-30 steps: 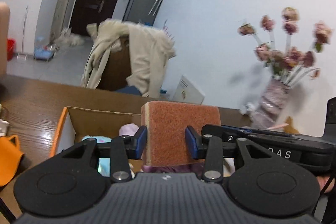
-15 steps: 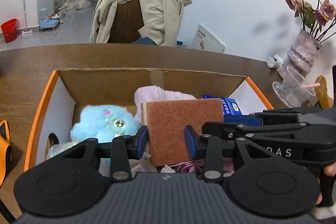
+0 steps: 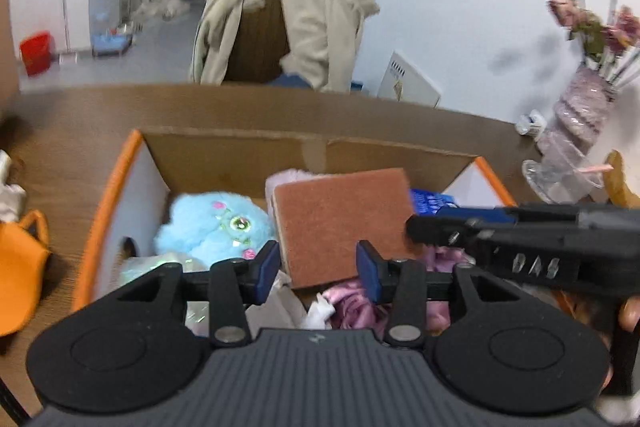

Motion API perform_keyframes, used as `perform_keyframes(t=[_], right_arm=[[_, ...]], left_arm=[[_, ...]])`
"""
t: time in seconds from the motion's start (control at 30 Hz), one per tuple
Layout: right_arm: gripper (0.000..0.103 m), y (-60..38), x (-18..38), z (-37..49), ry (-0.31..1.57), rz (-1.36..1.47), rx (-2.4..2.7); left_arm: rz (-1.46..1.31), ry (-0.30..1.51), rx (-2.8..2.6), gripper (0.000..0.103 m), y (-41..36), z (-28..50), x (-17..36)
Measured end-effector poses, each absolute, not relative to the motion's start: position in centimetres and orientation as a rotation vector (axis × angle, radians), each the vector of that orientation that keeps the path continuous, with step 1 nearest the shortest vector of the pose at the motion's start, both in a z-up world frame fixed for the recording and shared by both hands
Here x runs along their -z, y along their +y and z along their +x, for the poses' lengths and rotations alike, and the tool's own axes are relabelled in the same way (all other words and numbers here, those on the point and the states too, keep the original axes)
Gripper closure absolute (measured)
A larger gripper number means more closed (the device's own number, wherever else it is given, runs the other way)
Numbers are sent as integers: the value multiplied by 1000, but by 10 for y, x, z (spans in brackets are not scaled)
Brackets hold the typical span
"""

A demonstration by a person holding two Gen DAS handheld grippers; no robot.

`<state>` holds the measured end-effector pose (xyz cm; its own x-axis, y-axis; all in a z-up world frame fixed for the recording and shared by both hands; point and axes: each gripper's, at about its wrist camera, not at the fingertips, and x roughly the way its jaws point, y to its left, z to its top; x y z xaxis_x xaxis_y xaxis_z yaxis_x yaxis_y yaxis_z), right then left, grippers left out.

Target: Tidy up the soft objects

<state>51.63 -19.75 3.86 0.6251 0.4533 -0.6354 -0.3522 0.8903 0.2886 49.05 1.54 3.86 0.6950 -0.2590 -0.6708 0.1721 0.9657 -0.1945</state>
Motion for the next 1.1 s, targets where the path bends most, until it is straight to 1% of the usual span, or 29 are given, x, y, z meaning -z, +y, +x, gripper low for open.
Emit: perform_keyframes(t=[0.13,0.2,0.27,0.3,0.43,0.5,0.53,0.73,0.93,0.97,1.03,1.1], right_arm=[[70,-214,-84,474,685,114,-437],[68,-224,-105,449,653,115,-432],[65,-232,-123,421,622,99,-428],[64,-236,-130,410,610,90,-424],[62,-256,-154,360,567,76,-394],[58,-266,-162,335,547,78,-372],[56,-270,-164,326,540,82,-368],[52,-289,-168,284,515,92,-339],[52,-289,-161,278,484,96,-307],[52,-287,-158,274,469,100,-297],[51,-285,-150,259,424,113,-300],[51,-284,-139,238,394,131,-310]], left_arm=[[-70,679,225,52,20,445,-78],[-49,641,218,50,20,421,-97],[-35,619,221,44,22,398,-115],[-25,607,222,39,22,385,-124],[8,554,214,36,23,341,-152],[14,534,210,35,23,323,-161],[20,527,206,34,22,314,-164],[38,496,207,29,21,280,-170],[55,479,192,29,19,271,-166],[57,462,189,28,20,267,-164],[61,397,171,22,23,248,-159],[84,331,155,20,24,223,-147]])
